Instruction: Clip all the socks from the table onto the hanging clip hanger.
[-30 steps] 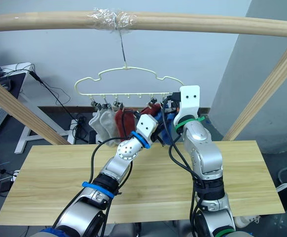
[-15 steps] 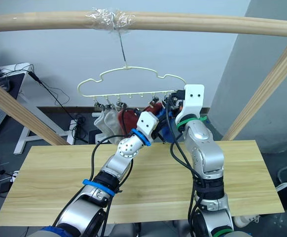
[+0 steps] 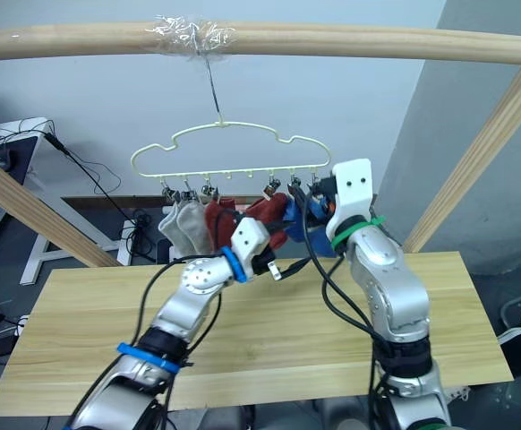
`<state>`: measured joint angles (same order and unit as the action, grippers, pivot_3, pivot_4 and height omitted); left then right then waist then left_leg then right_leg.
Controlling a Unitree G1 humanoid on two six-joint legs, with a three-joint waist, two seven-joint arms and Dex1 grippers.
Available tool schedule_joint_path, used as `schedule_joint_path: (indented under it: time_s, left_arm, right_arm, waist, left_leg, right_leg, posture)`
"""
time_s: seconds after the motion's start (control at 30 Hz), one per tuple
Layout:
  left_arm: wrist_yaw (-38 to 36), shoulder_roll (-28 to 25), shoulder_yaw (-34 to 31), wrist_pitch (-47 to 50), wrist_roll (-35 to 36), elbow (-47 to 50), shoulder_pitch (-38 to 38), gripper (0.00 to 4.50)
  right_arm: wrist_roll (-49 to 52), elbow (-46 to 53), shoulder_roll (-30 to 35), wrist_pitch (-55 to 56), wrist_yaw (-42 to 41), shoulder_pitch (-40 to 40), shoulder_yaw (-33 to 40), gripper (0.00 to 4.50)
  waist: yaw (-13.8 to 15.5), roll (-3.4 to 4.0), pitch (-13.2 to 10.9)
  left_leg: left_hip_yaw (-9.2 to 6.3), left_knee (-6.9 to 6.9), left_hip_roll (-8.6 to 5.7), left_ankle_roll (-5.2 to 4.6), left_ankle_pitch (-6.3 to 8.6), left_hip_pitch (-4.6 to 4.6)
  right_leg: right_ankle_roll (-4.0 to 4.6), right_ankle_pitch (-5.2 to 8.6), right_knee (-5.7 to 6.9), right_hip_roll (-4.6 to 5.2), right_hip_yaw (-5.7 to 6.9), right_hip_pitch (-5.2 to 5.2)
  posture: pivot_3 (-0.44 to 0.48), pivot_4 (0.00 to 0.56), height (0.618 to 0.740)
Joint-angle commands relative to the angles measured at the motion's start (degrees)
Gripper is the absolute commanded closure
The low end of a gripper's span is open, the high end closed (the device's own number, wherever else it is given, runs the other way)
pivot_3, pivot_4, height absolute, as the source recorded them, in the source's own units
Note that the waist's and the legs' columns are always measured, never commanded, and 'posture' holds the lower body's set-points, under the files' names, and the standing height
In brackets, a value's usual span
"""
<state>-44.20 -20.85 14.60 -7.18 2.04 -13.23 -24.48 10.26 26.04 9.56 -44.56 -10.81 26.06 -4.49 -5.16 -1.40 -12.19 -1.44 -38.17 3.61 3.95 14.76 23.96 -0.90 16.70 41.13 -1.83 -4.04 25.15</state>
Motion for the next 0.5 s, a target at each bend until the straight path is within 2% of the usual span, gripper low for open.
schedule_joint_path:
  time_s: [0.03, 0.17, 0.27, 0.4, 0.5]
  left_arm:
    - [-5.9, -6.2, -6.0, 8.2, 8.5, 11.4, 4.0, 0.02]
    - [-7.8, -15.0, -14.1, 19.5, 15.4, 21.5, 10.0, 0.02]
    - [-6.0, -22.3, -21.3, 26.6, 15.7, 25.6, 15.9, 0.02]
    - [-2.9, -25.0, -27.9, 27.7, 15.2, 26.4, 20.1, 0.02]
    - [-5.0, -25.5, -31.6, 27.9, 18.2, 26.7, 22.0, 0.02]
  right_arm:
    - [2.6, 7.0, 8.2, 1.0, -9.2, -3.2, -0.4, 0.00]
    - [5.4, 9.2, 18.9, 5.1, -19.8, -6.9, 1.3, 0.00]
    - [9.9, 8.5, 24.1, 8.8, -27.3, -8.7, 5.4, 0.00]
    - [12.9, 5.2, 27.3, 12.9, -32.0, -10.1, 10.1, 0.00]
    - [13.3, 3.3, 29.5, 14.3, -34.4, -10.4, 11.4, 0.00]
  waist:
    - [0.1, 0.00, 0.0]
    - [0.1, -0.04, 0.0]
    - [0.2, -0.07, 0.1]
    - [1.0, -0.20, 0.4]
    - [2.3, -0.53, 0.8]
  left_leg:
    - [-0.01, -0.02, 0.00, 0.01, 0.00, 0.01]
    - [-0.04, -0.08, 0.02, 0.01, 0.00, -0.01]
    - [-0.02, -0.10, 0.02, 0.00, 0.00, -0.11]
    - [-0.07, -0.15, 0.01, 0.00, 0.00, -0.16]
    - [-0.06, -0.33, 0.02, 0.00, 0.00, -0.13]
  right_leg:
    - [0.00, 0.00, 0.01, 0.00, 0.01, 0.00]
    - [-0.01, 0.00, 0.02, 0.00, 0.03, -0.03]
    - [-0.03, 0.02, 0.04, 0.00, 0.01, -0.09]
    - [-0.02, 0.01, 0.05, 0.01, 0.07, -0.18]
    - [-0.02, 0.00, 0.05, 0.00, 0.08, -0.23]
  posture:
    - [-0.070, 0.161, 0.694]
    - [-0.033, 0.140, 0.694]
    - [0.019, 0.121, 0.694]
    - [0.045, 0.109, 0.694]
    - [0.073, 0.095, 0.694]
